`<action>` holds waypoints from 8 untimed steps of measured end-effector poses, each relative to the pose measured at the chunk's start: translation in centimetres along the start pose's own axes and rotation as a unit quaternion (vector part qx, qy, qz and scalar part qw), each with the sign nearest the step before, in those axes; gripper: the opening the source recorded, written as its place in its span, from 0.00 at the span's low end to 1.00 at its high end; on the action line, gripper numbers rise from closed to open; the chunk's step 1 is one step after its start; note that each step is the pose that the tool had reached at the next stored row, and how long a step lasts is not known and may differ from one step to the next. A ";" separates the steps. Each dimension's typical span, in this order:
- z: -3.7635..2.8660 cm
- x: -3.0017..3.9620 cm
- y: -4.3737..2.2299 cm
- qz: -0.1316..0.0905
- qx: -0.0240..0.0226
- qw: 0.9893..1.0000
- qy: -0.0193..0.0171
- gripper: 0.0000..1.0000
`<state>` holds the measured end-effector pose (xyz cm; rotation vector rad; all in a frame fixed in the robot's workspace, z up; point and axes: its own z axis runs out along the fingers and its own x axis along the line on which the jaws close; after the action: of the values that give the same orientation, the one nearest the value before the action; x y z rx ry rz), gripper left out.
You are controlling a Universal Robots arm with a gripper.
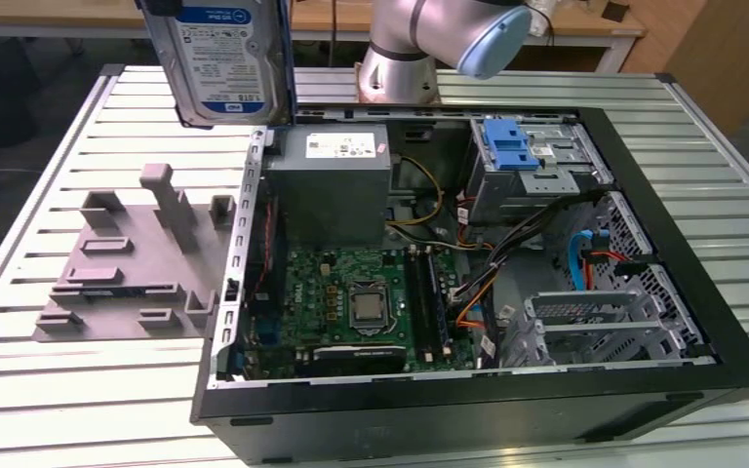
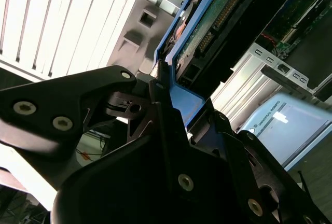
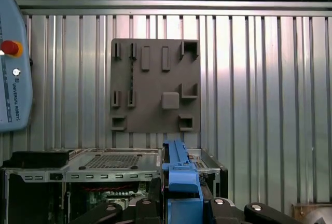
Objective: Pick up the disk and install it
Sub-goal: 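Pick up the disk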
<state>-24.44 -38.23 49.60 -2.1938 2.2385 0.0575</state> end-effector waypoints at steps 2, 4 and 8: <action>0.00 0.00 -0.20 0.000 0.000 1.000 0.000 0.36; -0.01 -0.01 -0.38 0.000 0.000 1.000 0.000 0.36; -0.01 -0.01 -0.67 0.000 0.000 1.000 0.000 0.36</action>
<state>-23.76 -38.23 49.60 -2.1938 2.2385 0.0574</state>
